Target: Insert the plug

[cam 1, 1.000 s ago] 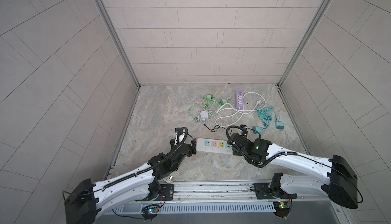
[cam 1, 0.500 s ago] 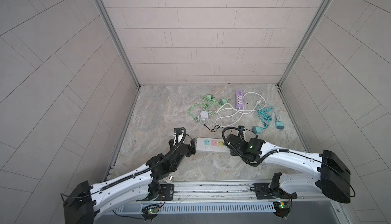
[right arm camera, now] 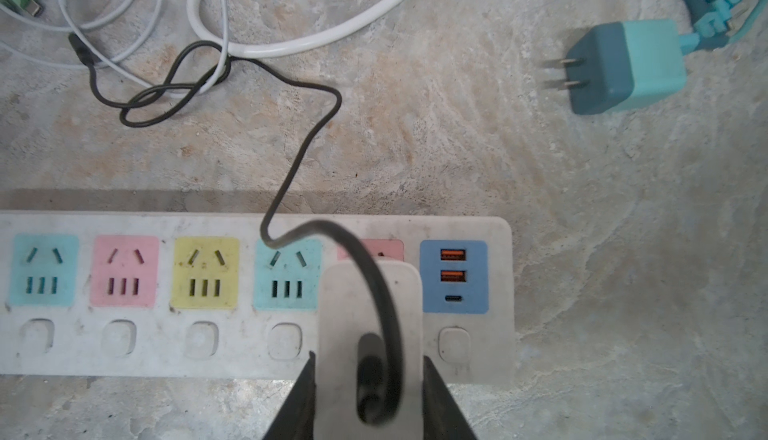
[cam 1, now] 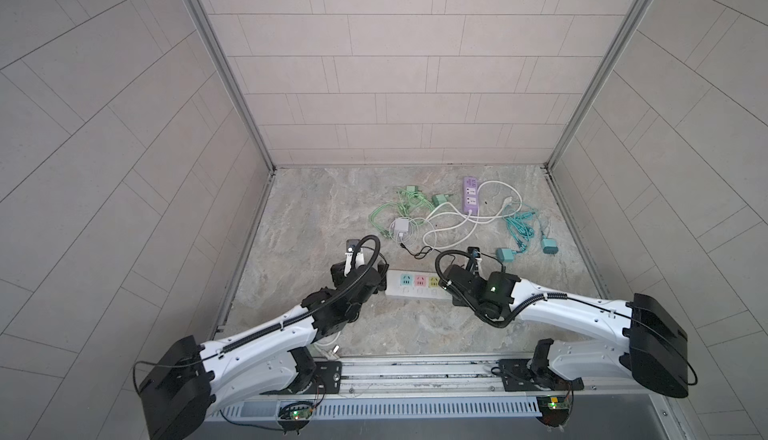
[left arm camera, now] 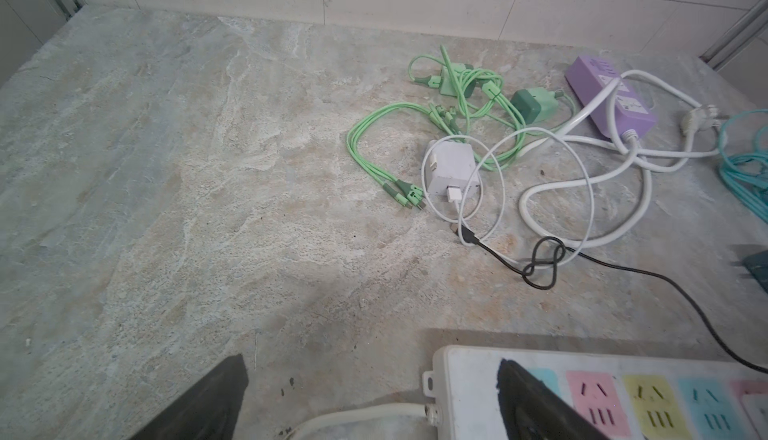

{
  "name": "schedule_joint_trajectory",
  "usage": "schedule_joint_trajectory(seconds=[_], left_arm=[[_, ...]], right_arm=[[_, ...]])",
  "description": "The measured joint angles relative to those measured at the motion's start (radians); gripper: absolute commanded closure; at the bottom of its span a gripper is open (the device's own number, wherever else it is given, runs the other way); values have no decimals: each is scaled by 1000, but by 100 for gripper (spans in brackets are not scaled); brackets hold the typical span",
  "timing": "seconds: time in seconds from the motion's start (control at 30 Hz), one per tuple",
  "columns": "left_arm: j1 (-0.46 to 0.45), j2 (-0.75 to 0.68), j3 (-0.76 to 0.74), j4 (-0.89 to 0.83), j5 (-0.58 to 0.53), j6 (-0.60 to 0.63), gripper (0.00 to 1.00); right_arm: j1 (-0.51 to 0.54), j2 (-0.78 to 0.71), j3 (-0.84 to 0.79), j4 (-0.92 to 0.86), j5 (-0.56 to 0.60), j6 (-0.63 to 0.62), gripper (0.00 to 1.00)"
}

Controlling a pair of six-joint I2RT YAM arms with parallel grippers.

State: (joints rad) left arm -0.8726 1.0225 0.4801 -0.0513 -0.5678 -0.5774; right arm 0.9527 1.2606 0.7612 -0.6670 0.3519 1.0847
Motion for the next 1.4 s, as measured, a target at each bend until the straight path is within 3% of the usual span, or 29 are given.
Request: schedule_joint_trajectory(seconds=[0.2, 0.47, 0.77, 0.93, 1.4], left_arm=[[62, 185, 135, 20, 32, 68, 0], [155, 497, 446, -17, 124, 142, 0], [315, 815, 826, -218, 274, 135, 8], [368, 964, 1023, -362, 374, 122, 11], [363, 1064, 1087, -481, 529, 122, 13]], right_arm=[[-43, -91, 0, -2, 8, -87, 40], [-94, -219, 1, -2, -13, -175, 40], [-211, -375, -28, -3, -95, -301, 43], [-248, -390, -32, -9, -154, -364, 43], [-319, -399, -34, -19, -257, -451, 44]])
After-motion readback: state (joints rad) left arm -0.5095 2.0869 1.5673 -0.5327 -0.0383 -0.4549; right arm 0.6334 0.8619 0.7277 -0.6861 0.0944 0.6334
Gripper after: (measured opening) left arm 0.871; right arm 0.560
